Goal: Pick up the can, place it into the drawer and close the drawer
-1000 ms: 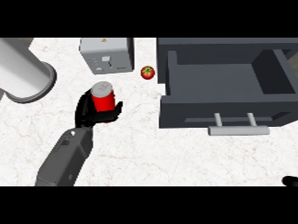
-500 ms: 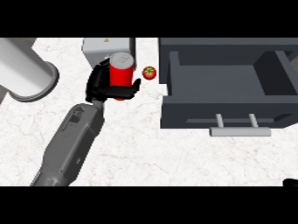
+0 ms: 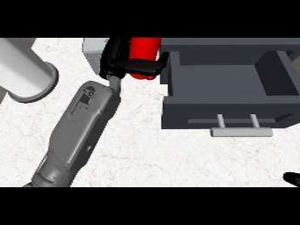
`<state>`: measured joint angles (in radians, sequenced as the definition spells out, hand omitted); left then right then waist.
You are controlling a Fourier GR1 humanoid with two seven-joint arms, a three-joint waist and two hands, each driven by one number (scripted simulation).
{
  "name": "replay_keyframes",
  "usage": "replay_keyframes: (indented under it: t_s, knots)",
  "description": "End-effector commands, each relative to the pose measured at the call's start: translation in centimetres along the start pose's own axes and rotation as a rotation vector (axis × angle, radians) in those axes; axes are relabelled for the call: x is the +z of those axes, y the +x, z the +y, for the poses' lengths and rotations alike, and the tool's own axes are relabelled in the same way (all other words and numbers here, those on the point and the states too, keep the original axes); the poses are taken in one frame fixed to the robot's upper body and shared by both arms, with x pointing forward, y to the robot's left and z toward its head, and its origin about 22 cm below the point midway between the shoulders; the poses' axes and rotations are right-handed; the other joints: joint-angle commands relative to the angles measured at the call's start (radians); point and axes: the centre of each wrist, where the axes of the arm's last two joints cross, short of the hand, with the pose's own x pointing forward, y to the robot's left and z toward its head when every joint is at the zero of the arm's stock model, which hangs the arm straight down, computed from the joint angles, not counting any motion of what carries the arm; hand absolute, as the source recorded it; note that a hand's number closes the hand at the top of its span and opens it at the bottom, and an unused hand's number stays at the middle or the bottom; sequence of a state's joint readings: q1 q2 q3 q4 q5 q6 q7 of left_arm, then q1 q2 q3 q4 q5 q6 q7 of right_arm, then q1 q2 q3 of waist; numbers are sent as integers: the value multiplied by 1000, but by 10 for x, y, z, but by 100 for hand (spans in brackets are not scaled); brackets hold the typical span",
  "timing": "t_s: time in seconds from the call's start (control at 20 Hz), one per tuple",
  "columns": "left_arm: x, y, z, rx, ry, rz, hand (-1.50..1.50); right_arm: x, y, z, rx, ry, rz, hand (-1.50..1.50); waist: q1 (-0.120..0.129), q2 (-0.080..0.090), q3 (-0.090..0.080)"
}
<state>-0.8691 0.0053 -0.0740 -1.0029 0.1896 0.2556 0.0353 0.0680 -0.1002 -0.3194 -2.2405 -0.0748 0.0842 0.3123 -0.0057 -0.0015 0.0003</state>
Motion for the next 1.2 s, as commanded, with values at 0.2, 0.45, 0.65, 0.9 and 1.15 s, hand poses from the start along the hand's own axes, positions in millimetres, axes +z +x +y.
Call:
replay_keyframes:
  t_s: [0.2, 0.45, 0.65, 0.9, 1.15]
  knots:
    - [-34, 73, -46, -62, -8, -19, 150, 2, 7, 2, -19, -18, -20, -150, -13, 3, 0]
    - [-36, 78, -70, -74, -27, 8, 150, 5, 15, -2, -6, 22, -5, -150, -22, 3, 0]
    - [-53, 90, -80, -103, -35, 17, 150, 2, 11, 1, -6, 21, -28, -150, -38, 10, 1]
    - [-58, 116, -104, -136, -22, 57, 150, -3, 13, 1, -22, 12, -17, -150, -47, 10, 1]
    - [-64, 111, -107, -173, -15, 31, 150, -13, 22, -2, -11, 19, -28, -150, -55, 14, 1]
